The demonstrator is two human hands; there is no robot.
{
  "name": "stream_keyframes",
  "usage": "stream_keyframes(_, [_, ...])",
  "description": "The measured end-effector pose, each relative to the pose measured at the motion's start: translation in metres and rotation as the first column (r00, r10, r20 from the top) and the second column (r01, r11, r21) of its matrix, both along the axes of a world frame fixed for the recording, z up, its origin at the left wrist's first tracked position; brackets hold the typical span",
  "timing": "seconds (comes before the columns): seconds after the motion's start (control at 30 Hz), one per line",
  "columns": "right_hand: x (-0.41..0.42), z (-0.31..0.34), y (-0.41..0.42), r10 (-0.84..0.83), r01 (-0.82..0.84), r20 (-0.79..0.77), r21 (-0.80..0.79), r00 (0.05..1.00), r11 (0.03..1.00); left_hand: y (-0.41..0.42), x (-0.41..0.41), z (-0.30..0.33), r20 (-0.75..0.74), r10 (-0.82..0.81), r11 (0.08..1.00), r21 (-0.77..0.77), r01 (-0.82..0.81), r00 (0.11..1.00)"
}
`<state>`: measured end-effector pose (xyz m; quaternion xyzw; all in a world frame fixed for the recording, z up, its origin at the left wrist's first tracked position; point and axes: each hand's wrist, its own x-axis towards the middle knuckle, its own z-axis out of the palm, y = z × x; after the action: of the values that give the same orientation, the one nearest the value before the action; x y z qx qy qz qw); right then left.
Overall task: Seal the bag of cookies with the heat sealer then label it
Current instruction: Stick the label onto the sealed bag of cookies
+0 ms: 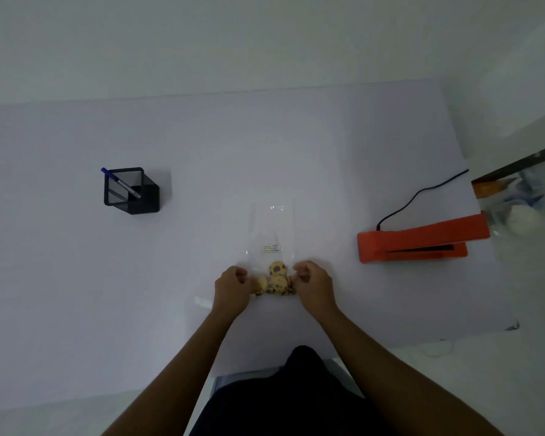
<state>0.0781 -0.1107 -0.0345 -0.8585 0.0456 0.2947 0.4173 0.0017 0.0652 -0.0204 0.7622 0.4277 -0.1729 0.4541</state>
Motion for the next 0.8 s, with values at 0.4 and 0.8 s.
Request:
stream_keyframes(0.4, [0.089,-0.002,0.093,0.018,-0.006,0.141,-0.082,0.99,0.997,0.066,0.084,0.005,0.047,0.027,0.999,-0.042,-0.025,0.999])
stream_keyframes(0.8, [0.082,0.026,0.076,-0.017,0.012,0.097,0.048,0.995,0.999,0.054,0.087,0.041,0.138,-0.048,0.999,0.017,0.046,0.989])
